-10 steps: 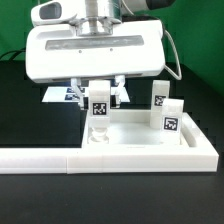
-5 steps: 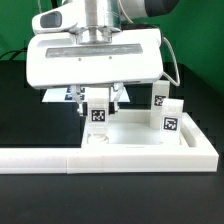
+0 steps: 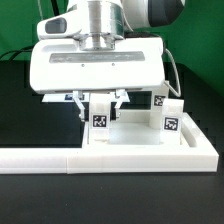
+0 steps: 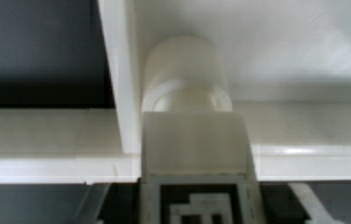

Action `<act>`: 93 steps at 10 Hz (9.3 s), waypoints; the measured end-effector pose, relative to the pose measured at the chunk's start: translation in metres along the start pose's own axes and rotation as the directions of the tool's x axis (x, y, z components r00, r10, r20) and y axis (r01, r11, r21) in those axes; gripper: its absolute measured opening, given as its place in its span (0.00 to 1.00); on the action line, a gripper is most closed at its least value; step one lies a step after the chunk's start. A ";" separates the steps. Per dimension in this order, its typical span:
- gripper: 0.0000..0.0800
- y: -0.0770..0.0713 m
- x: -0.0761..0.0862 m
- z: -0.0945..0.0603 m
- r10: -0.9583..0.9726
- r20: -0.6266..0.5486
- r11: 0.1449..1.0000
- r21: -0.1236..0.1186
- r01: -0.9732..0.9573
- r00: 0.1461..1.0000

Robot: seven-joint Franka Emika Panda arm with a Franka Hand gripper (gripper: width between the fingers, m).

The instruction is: Assemble square table

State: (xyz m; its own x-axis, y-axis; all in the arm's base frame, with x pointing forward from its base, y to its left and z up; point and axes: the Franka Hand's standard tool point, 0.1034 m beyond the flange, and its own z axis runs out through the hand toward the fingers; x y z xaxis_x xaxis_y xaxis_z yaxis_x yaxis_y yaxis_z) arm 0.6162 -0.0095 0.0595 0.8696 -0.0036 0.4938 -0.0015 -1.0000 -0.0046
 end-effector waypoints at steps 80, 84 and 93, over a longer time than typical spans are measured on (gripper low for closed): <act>0.36 -0.009 0.015 -0.014 -0.182 0.368 0.983 0.080 0.164 0.912; 0.36 -0.014 0.014 -0.014 0.136 0.366 0.991 -0.039 -0.130 0.921; 0.36 -0.019 0.007 -0.015 0.958 0.127 0.286 -0.353 -0.891 0.258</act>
Offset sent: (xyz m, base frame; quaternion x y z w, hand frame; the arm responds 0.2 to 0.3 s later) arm 0.0000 0.0000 0.0000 0.0000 0.0000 0.0000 1.0000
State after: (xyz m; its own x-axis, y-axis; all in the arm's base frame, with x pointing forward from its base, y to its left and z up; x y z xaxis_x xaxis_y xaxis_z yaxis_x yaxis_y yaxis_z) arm 0.6148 0.0093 0.0755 0.2854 -0.9583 0.0122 -0.9493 -0.2844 -0.1338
